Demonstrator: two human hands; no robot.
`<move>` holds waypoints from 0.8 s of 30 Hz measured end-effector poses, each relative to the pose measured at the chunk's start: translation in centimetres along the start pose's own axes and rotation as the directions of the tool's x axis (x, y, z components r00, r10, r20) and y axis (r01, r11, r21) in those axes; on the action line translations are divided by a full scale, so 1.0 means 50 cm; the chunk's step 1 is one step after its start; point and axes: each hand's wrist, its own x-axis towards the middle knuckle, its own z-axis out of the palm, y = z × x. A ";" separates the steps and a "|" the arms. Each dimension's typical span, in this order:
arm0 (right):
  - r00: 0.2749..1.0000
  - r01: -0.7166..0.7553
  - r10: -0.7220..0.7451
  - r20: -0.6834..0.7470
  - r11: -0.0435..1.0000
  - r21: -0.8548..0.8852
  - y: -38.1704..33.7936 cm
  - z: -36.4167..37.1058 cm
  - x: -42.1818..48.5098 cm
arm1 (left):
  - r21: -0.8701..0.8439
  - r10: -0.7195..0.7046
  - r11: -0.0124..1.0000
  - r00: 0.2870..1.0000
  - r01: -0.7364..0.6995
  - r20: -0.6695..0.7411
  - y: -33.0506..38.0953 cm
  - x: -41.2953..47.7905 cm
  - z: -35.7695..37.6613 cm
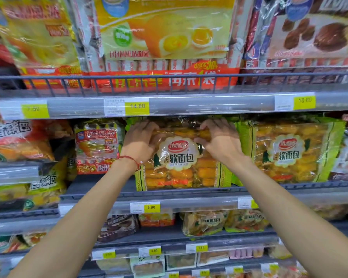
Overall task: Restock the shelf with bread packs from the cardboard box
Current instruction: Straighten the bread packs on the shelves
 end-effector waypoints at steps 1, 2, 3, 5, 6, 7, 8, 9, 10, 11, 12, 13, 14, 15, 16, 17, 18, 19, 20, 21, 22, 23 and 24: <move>1.000 -0.006 0.005 -0.022 1.000 -0.018 0.005 0.000 -0.002 | 0.005 -0.018 1.000 1.000 0.018 -0.005 -0.004 -0.001 0.003; 0.999 -0.013 0.011 -0.044 0.999 -0.033 0.010 0.000 -0.004 | 0.002 -0.042 0.999 0.999 0.042 -0.012 -0.007 -0.003 0.004; 0.998 -0.025 0.022 -0.060 0.999 -0.041 0.014 0.000 -0.006 | -0.004 -0.066 0.998 0.998 0.066 -0.016 -0.011 -0.004 0.005; 0.996 -0.042 0.038 -0.083 0.998 -0.052 0.022 0.000 -0.009 | -0.004 -0.086 0.996 0.996 0.086 -0.024 -0.020 -0.007 0.004; 0.995 -0.045 0.040 -0.092 0.997 -0.056 0.026 -0.001 -0.010 | -0.002 -0.089 0.996 0.995 0.089 -0.034 -0.024 -0.008 0.004; 0.994 -0.046 0.040 -0.102 0.997 -0.058 0.027 -0.002 -0.011 | -0.002 -0.093 0.996 0.994 0.093 -0.049 -0.027 -0.010 0.002; 0.993 -0.048 0.040 -0.110 0.997 -0.064 0.028 -0.003 -0.011 | -0.009 -0.099 0.995 0.993 0.098 -0.065 -0.030 -0.011 0.001; 0.993 -0.050 0.041 -0.111 0.996 -0.073 0.030 -0.003 -0.012 | -0.018 -0.102 0.995 0.991 0.101 -0.082 -0.032 -0.012 0.001; 0.993 -0.050 0.040 -0.112 0.995 -0.084 0.032 -0.004 -0.012 | -0.018 -0.103 0.995 0.990 0.101 -0.096 -0.035 -0.013 0.001; 0.993 -0.051 0.041 -0.112 0.994 -0.093 0.035 -0.006 -0.012 | -0.004 -0.105 0.994 0.989 0.105 -0.105 -0.038 -0.014 0.002; 0.993 -0.055 0.044 -0.114 0.994 -0.098 0.039 -0.006 -0.011 | 0.014 -0.112 0.993 0.988 0.114 -0.111 -0.038 -0.015 0.002; 0.992 -0.062 0.051 -0.117 0.994 -0.095 0.043 -0.008 -0.009 | 0.020 -0.122 0.992 0.986 0.125 -0.117 -0.039 -0.014 0.003; 0.991 -0.068 0.058 -0.122 0.995 -0.080 0.047 -0.008 -0.009 | 0.009 -0.133 0.991 0.983 0.136 -0.128 -0.039 -0.013 0.004; 0.990 -0.069 0.061 -0.129 0.996 -0.061 0.049 -0.007 -0.010 | -0.014 -0.145 0.989 0.979 0.144 -0.142 -0.036 -0.013 0.004; 0.988 -0.071 0.064 -0.138 0.996 -0.046 0.050 -0.005 -0.013 | -0.040 -0.157 0.988 0.975 0.152 -0.154 -0.033 -0.014 0.005; 0.986 -0.080 0.074 -0.148 0.996 -0.031 0.050 -0.004 -0.016 | -0.061 -0.170 0.985 0.971 0.162 -0.166 -0.028 -0.017 0.007; 0.983 -0.092 0.091 -0.161 0.996 -0.003 0.048 -0.001 -0.021 | -0.074 -0.184 0.982 0.966 0.173 -0.182 -0.022 -0.021 0.010; 0.978 -0.109 0.114 -0.174 0.993 0.037 0.045 0.002 -0.027 | -0.076 -0.198 0.980 0.958 0.186 -0.205 -0.016 -0.027 0.014; 0.973 -0.126 0.139 -0.184 0.989 0.080 0.040 0.005 -0.035 | -0.074 -0.215 0.976 0.949 0.203 -0.231 -0.010 -0.035 0.018; 0.968 -0.140 0.160 -0.191 0.983 0.116 0.032 0.009 -0.046 | -0.066 -0.233 0.973 0.941 0.223 -0.246 -0.001 -0.045 0.022; 0.964 -0.144 0.172 -0.201 0.979 0.146 0.024 0.015 -0.061 | -0.053 -0.244 0.970 0.937 0.239 -0.249 0.011 -0.057 0.027; 0.961 -0.139 0.175 -0.216 0.975 0.173 0.014 0.022 -0.080 | -0.043 -0.242 0.970 0.939 0.239 -0.245 0.023 -0.070 0.031; 0.958 -0.124 0.171 -0.230 0.971 0.203 0.003 0.034 -0.102 | -0.044 -0.228 0.974 0.944 0.224 -0.238 0.036 -0.082 0.037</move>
